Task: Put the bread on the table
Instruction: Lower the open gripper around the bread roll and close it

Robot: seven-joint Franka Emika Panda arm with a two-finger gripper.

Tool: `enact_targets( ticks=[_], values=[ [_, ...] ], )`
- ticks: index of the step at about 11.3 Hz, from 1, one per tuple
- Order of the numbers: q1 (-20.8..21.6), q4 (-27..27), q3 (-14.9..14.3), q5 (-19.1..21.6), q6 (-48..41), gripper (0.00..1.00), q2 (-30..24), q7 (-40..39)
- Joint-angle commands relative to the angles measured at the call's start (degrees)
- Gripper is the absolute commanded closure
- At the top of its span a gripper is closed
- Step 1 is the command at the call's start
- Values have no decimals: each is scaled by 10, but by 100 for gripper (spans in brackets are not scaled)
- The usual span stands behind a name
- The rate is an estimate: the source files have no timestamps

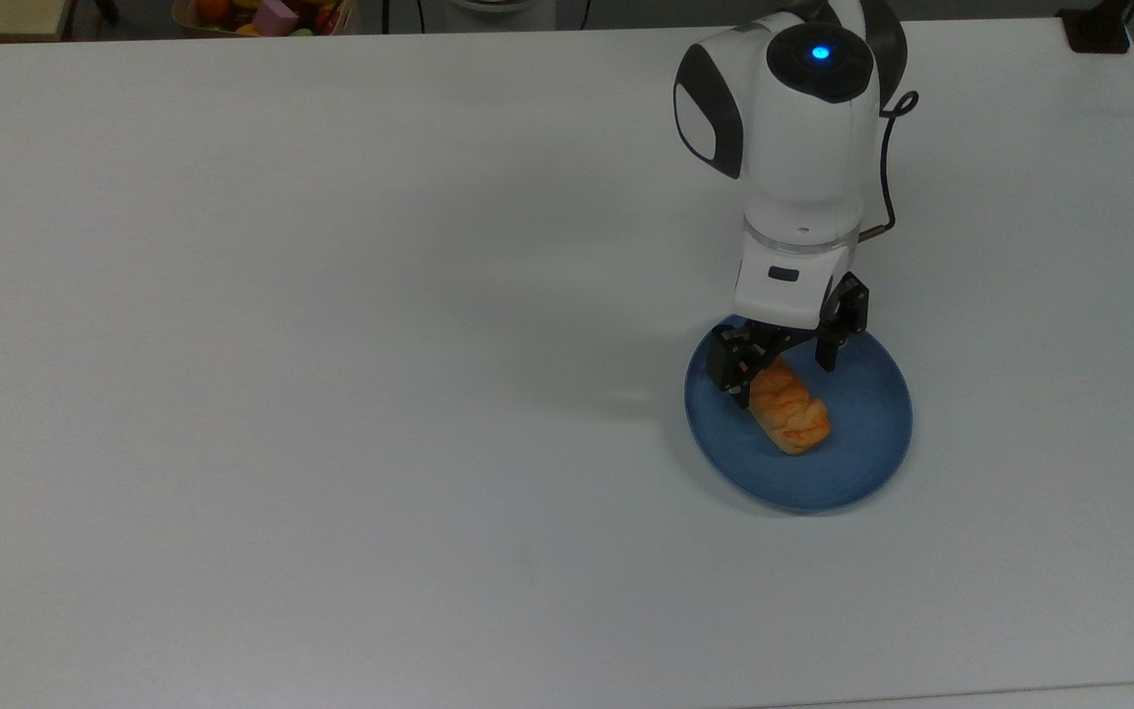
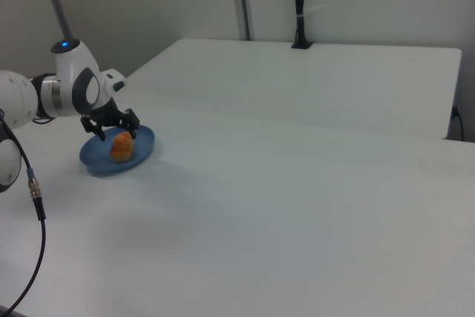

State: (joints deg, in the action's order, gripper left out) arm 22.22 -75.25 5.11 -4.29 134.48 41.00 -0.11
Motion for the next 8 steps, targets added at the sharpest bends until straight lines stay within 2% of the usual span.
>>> enact_targets(
  ticks=[1, 4, 5, 8],
  values=[
    [13, 10, -6, -36, 25, 0, 20, 56],
    [14, 6, -6, -55, 29, 0, 25, 82],
    [15, 2, -6, -62, 29, 5, 25, 83],
    [16, -2, -5, -62, 29, 33, 25, 83]
  ],
)
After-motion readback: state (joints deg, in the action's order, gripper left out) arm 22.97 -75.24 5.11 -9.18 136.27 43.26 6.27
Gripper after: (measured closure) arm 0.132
